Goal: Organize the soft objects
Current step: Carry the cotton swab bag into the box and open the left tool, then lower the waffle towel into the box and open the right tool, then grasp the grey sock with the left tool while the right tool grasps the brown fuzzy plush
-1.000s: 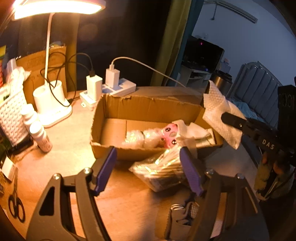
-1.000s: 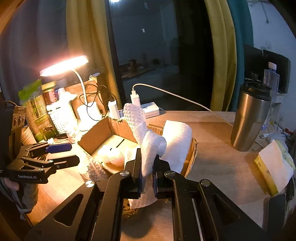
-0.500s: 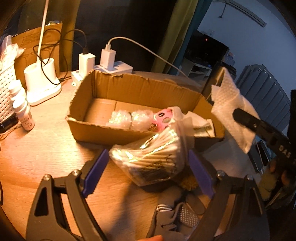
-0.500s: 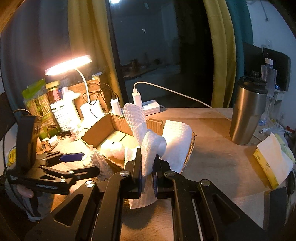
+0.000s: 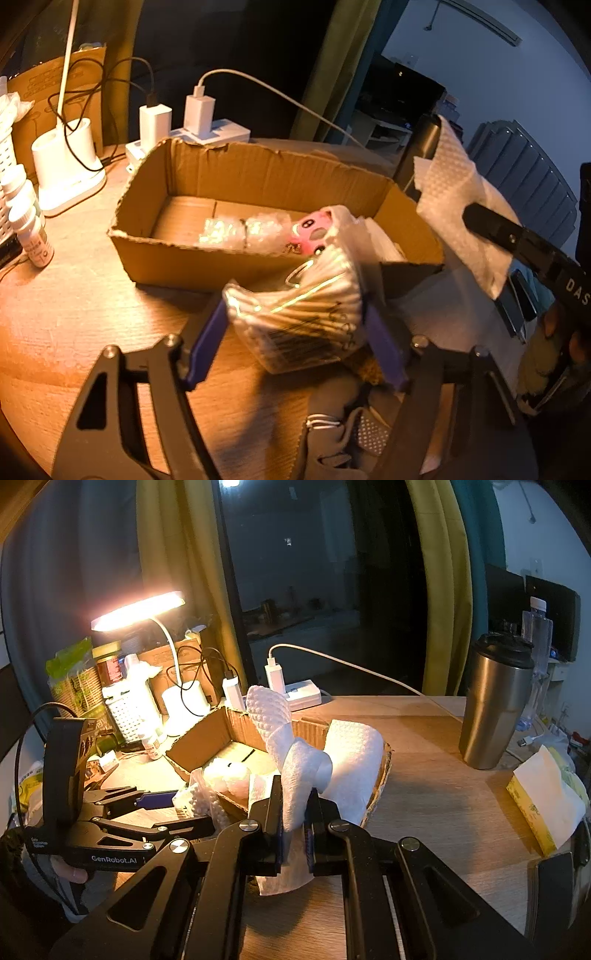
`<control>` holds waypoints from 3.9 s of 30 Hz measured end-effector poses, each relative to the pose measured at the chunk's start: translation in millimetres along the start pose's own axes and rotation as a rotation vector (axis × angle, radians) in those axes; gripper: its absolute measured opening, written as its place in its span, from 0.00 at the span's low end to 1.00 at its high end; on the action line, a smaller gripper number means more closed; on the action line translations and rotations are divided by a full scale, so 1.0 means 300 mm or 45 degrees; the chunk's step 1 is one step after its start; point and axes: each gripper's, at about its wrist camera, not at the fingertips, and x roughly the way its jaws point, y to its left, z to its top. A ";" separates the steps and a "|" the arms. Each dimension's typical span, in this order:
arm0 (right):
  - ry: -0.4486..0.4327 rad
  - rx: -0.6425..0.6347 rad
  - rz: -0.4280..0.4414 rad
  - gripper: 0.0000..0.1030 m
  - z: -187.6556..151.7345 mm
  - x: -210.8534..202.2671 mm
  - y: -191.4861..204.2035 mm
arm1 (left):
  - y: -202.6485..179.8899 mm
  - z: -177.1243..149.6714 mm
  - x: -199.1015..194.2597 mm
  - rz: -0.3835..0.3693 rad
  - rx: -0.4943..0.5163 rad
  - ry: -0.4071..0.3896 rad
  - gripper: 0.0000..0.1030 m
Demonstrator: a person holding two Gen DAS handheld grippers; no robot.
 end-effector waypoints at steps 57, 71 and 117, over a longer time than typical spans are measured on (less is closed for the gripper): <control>0.188 -0.011 -0.078 0.10 0.032 0.308 -0.036 | 0.176 0.270 0.115 0.194 0.139 -0.067 0.70; 0.236 -0.033 -0.147 0.27 0.015 0.348 -0.036 | 0.148 0.274 0.140 0.218 0.195 -0.037 0.78; 0.168 0.010 -0.159 0.64 -0.136 0.054 0.159 | 0.028 -0.013 -0.180 0.061 0.184 -0.135 0.81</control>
